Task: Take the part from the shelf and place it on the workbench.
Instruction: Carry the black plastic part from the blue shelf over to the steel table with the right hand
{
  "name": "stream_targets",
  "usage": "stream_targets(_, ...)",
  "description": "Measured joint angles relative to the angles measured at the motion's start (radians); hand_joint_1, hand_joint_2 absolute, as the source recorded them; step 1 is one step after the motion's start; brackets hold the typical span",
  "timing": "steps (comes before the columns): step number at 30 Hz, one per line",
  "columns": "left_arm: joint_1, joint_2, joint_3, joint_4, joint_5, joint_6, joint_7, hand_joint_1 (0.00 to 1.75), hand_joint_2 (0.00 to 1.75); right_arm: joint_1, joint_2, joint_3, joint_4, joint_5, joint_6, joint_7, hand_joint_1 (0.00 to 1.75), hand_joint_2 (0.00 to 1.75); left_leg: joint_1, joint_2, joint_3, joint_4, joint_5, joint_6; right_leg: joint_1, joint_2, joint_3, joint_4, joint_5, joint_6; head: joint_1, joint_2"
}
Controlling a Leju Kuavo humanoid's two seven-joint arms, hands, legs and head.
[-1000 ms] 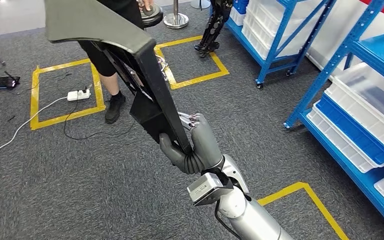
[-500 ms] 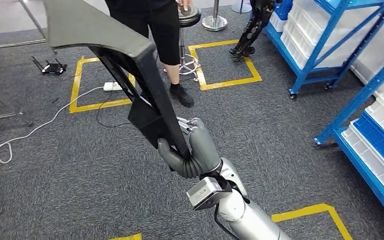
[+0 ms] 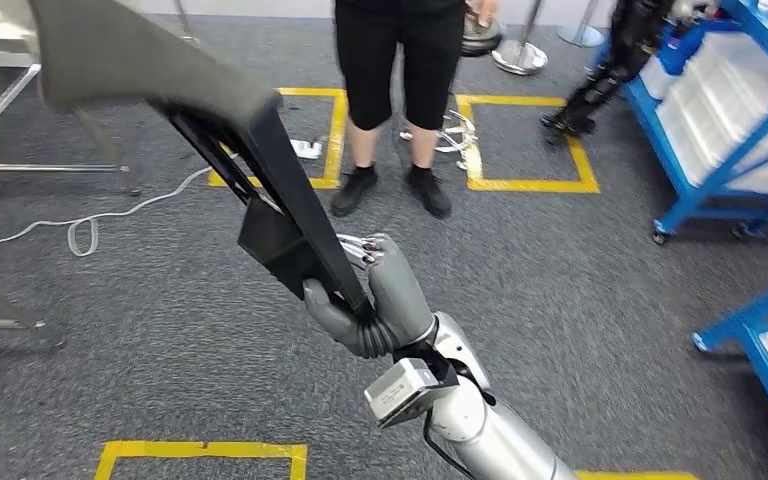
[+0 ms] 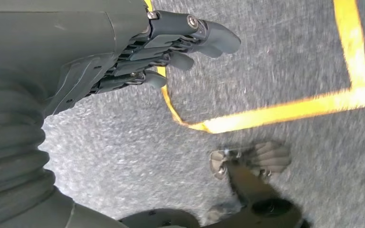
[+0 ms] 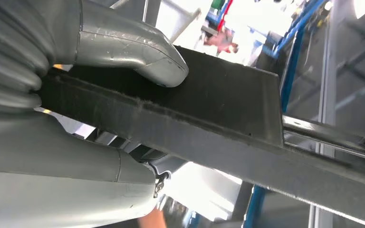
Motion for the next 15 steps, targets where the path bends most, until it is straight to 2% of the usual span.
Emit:
stream_targets(1, -0.003, 0.000, 0.000, 0.000, 0.000, 0.001, -0.002, 0.00, 1.75, -0.003, -0.001, 0.000, 0.003, -0.004, 0.004, 0.002, 1.75, 1.75, 0.000, -0.016, -0.004, 0.000, 0.002, 0.003, 0.000, 0.013, -0.033, 0.064, -0.022, -0.001, 0.002, 0.000)
stream_targets(2, -0.005, -0.001, 0.000, 0.000, 0.001, 0.001, -0.003, 0.00, 1.75, -0.007, -0.001, 0.000, 0.008, -0.008, 0.009, 0.005, 1.75, 1.75, 0.000, -0.033, -0.007, 0.000, 0.005, 0.004, 0.000, 0.020, -0.056, 0.104, -0.031, 0.001, 0.002, 0.000)
stream_targets(3, -0.006, -0.001, 0.001, 0.000, 0.001, 0.000, -0.003, 0.00, 1.75, -0.012, 0.000, 0.000, 0.012, -0.012, 0.012, 0.007, 1.75, 1.75, 0.000, -0.051, -0.009, 0.000, 0.007, 0.004, 0.000, 0.024, -0.060, 0.106, -0.025, 0.006, 0.003, 0.000)
stream_targets(4, -0.006, -0.001, 0.001, 0.000, 0.002, -0.002, -0.003, 0.00, 1.75, -0.019, 0.001, 0.000, 0.017, -0.014, 0.015, 0.008, 1.75, 1.75, 0.000, -0.066, -0.010, 0.000, 0.009, 0.002, -0.001, 0.029, -0.042, 0.066, -0.003, 0.012, 0.002, 0.000)
stream_targets(5, -0.006, -0.002, 0.002, 0.000, 0.002, -0.005, -0.002, 0.00, 1.75, -0.026, 0.004, 0.000, 0.021, -0.016, 0.016, 0.009, 1.75, 1.75, 0.000, -0.082, -0.010, 0.000, 0.012, 0.000, -0.003, 0.043, -0.009, -0.002, 0.025, 0.019, 0.003, 0.000)
stream_targets(6, -0.006, -0.002, 0.003, 0.000, 0.003, -0.008, -0.002, 0.00, 1.75, -0.034, 0.008, 0.000, 0.024, -0.017, 0.018, 0.010, 1.75, 1.75, 0.000, -0.096, -0.012, 0.001, 0.014, -0.004, -0.005, 0.068, 0.025, -0.073, 0.050, 0.021, 0.002, 0.000)
stream_targets(7, -0.007, -0.002, 0.004, 0.000, 0.004, -0.012, -0.001, 0.00, 1.75, -0.042, 0.012, 0.001, 0.027, -0.018, 0.018, 0.010, 1.75, 1.75, -0.001, -0.108, -0.014, 0.001, 0.017, -0.009, -0.006, 0.088, 0.050, -0.127, 0.069, 0.018, 0.002, 0.000)
stream_targets(8, -0.007, -0.002, 0.005, 0.000, 0.004, -0.014, -0.001, 0.00, 1.75, -0.047, 0.016, 0.001, 0.030, -0.018, 0.019, 0.010, 1.75, 1.75, -0.002, -0.118, -0.016, 0.001, 0.019, -0.015, -0.006, 0.103, 0.067, -0.159, 0.078, 0.013, 0.002, 0.000)
stream_targets(9, -0.006, -0.002, 0.007, 0.000, 0.005, -0.015, -0.001, 0.00, 1.75, -0.051, 0.019, 0.001, 0.033, -0.019, 0.019, 0.010, 1.75, 1.75, -0.002, -0.128, -0.019, -0.002, 0.023, -0.021, -0.003, 0.105, 0.073, -0.169, 0.081, 0.006, 0.001, 0.000)
stream_targets(10, -0.005, -0.001, 0.009, 0.000, 0.005, -0.015, -0.001, 0.00, 1.75, -0.055, 0.022, 0.001, 0.036, -0.019, 0.020, 0.010, 1.75, 1.75, 0.000, -0.138, -0.022, -0.005, 0.027, -0.028, -0.002, 0.093, 0.074, -0.170, 0.085, -0.002, 0.001, 0.000)
stream_targets(11, -0.003, 0.000, 0.010, 0.000, 0.005, -0.015, -0.001, 0.00, 1.75, -0.058, 0.025, 0.001, 0.038, -0.019, 0.020, 0.010, 1.75, 1.75, 0.001, -0.135, -0.025, -0.006, 0.029, -0.034, -0.003, 0.081, 0.077, -0.172, 0.089, -0.009, 0.001, 0.000)
stream_targets(12, -0.002, 0.000, 0.011, 0.000, 0.005, -0.016, -0.001, 0.00, 1.75, -0.060, 0.029, 0.001, 0.041, -0.019, 0.021, 0.011, 1.75, 1.75, 0.000, -0.113, -0.032, 0.004, 0.023, -0.038, -0.006, 0.068, 0.077, -0.175, 0.093, -0.016, -0.001, 0.000)
stream_targets(13, -0.002, 0.001, 0.012, 0.000, 0.005, -0.017, 0.000, 0.00, 1.75, -0.062, 0.033, 0.001, 0.042, -0.019, 0.021, 0.011, 1.75, 1.75, -0.002, -0.080, -0.046, 0.032, 0.005, -0.041, -0.009, 0.054, 0.078, -0.178, 0.096, -0.023, -0.004, 0.000)
stream_targets(15, -0.005, 0.001, 0.012, 0.000, 0.005, -0.019, -0.001, 0.00, 1.75, -0.063, 0.036, 0.001, 0.046, -0.019, 0.021, 0.011, 1.75, 1.75, -0.003, -0.010, -0.097, 0.144, -0.059, -0.046, -0.008, 0.023, 0.079, -0.180, 0.097, -0.033, -0.009, 0.000)
